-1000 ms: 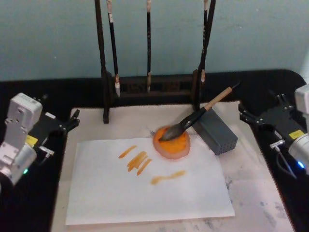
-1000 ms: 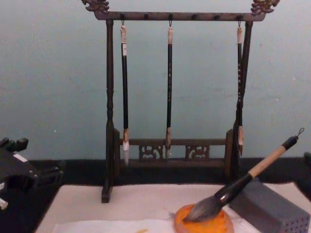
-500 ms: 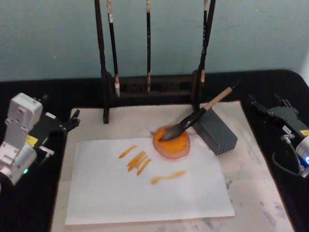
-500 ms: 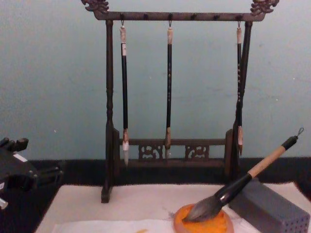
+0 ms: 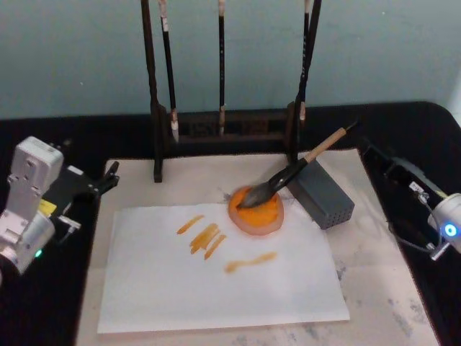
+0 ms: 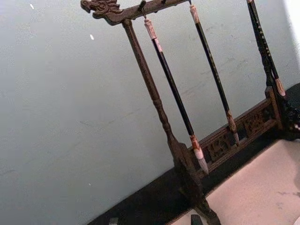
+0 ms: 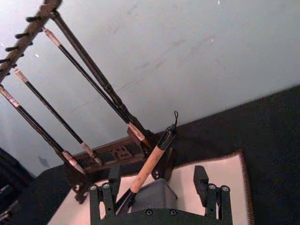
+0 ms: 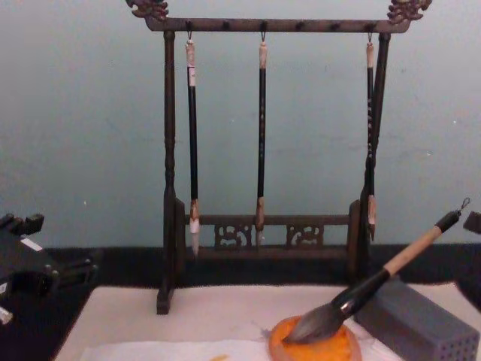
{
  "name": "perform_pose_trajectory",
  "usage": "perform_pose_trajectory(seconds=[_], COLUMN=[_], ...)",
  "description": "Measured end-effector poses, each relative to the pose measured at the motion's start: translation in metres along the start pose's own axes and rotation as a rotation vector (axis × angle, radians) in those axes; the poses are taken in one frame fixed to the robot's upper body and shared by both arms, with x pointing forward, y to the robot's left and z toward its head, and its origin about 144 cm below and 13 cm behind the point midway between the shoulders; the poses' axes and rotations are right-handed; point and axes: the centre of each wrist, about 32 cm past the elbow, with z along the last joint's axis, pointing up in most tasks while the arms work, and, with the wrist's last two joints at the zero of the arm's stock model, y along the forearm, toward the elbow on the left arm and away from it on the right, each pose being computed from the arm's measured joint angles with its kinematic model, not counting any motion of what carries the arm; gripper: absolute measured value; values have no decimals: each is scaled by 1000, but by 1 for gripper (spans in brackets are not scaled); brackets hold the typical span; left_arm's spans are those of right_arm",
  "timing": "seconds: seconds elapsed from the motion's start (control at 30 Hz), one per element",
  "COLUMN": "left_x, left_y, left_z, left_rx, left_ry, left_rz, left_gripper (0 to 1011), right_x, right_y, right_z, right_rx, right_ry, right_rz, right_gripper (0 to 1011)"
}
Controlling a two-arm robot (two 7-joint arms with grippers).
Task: Pick up the brush from the inkstone, write on the paper, then place the brush back to its original position.
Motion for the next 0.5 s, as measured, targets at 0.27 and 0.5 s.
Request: perform_pose_trajectory(seconds=[0.27,0.5], left_x=[0,0], left_y=[0,0], left_z=[0,0], left_rx=[0,0], left_ry=[0,0], left_rz=[0,0], left_gripper=[1001,1002], right_x=[3,5], right_y=[15,28], right_z=[-3,-6], right_rx=[-24,-12], right_ry=[88,162], right_rz=[-1,-21], right_gripper=[1000,1000])
